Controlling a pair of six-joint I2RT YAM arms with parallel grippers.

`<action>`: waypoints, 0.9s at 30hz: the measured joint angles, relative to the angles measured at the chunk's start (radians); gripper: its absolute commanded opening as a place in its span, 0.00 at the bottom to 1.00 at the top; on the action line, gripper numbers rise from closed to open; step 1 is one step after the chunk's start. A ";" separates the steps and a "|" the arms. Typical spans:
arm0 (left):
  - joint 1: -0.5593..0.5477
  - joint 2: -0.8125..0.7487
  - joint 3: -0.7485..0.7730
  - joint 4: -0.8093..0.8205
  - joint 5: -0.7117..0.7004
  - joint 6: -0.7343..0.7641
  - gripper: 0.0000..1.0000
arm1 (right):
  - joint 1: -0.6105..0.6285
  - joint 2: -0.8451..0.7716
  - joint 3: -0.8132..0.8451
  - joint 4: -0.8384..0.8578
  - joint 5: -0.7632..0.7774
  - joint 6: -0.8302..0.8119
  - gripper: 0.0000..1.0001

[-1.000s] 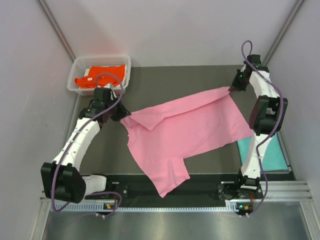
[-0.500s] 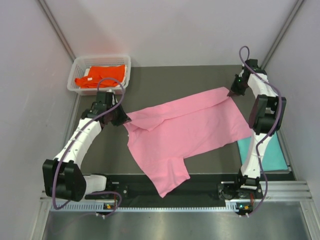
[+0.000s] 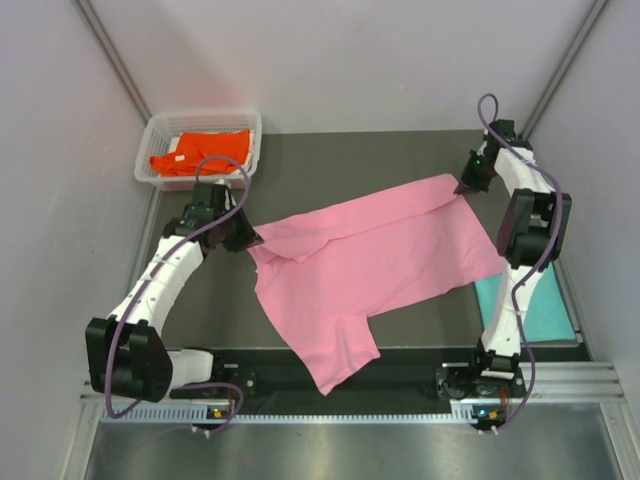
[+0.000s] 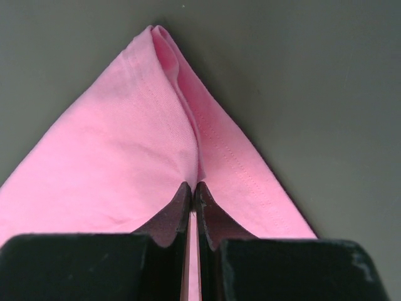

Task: Fold and stack the t-shirts
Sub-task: Fold the tshirt

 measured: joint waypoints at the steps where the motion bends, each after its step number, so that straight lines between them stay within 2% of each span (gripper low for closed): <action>1: 0.000 0.000 0.000 0.000 0.003 0.000 0.00 | 0.000 0.002 0.000 0.000 0.002 0.000 0.01; 12: 0.000 0.000 -0.009 -0.010 0.016 0.000 0.00 | 0.000 0.056 0.011 -0.018 0.054 0.006 0.06; 15: 0.000 0.000 -0.009 -0.015 0.017 0.002 0.00 | 0.000 0.084 0.036 -0.046 0.081 0.012 0.17; 18: 0.000 0.000 -0.011 -0.022 0.024 0.008 0.00 | 0.002 0.094 0.078 -0.080 0.121 0.010 0.36; 19: 0.000 0.000 -0.013 -0.025 0.027 0.009 0.00 | 0.002 0.094 0.086 -0.087 0.140 0.005 0.47; 23: 0.000 0.001 -0.022 -0.029 0.040 0.010 0.00 | 0.025 0.036 0.051 -0.077 0.183 -0.008 0.55; 27: 0.000 0.017 -0.023 -0.029 0.045 0.012 0.00 | 0.113 -0.182 -0.220 0.091 0.066 0.050 0.60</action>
